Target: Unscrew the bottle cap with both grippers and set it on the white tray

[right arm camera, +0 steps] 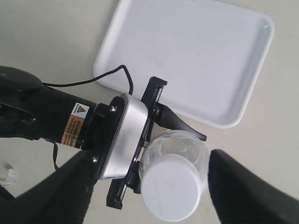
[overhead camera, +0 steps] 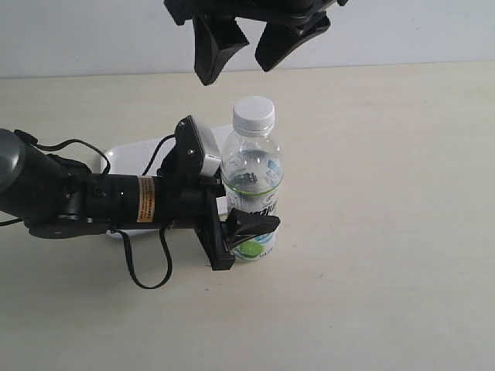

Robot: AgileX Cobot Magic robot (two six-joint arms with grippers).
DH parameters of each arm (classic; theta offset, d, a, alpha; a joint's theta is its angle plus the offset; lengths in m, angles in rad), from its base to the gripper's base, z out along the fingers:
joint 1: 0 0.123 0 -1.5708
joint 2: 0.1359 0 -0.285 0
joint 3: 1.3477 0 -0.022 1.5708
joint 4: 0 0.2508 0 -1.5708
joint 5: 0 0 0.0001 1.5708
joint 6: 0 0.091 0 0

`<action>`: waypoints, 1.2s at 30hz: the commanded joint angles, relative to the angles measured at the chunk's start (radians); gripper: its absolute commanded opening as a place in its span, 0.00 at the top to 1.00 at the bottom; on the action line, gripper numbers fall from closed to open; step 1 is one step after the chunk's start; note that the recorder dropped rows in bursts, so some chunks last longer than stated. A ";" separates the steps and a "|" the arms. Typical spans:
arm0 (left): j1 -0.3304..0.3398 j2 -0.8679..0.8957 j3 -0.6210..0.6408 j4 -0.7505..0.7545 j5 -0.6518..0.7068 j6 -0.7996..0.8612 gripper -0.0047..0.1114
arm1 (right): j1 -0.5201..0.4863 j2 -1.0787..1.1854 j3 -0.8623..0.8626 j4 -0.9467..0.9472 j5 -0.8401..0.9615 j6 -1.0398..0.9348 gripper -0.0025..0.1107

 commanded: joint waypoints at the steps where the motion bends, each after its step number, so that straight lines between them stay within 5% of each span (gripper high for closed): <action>1: 0.000 -0.009 -0.003 -0.006 0.010 -0.004 0.96 | 0.002 0.018 -0.008 -0.018 -0.003 0.036 0.39; 15: 0.000 -0.009 -0.003 -0.006 0.011 -0.004 0.96 | 0.002 -0.182 0.204 -0.036 -0.003 -0.034 0.39; 36: -0.002 -0.009 -0.003 -0.002 0.011 -0.008 0.96 | 0.002 0.004 0.079 -0.039 -0.003 -0.011 0.39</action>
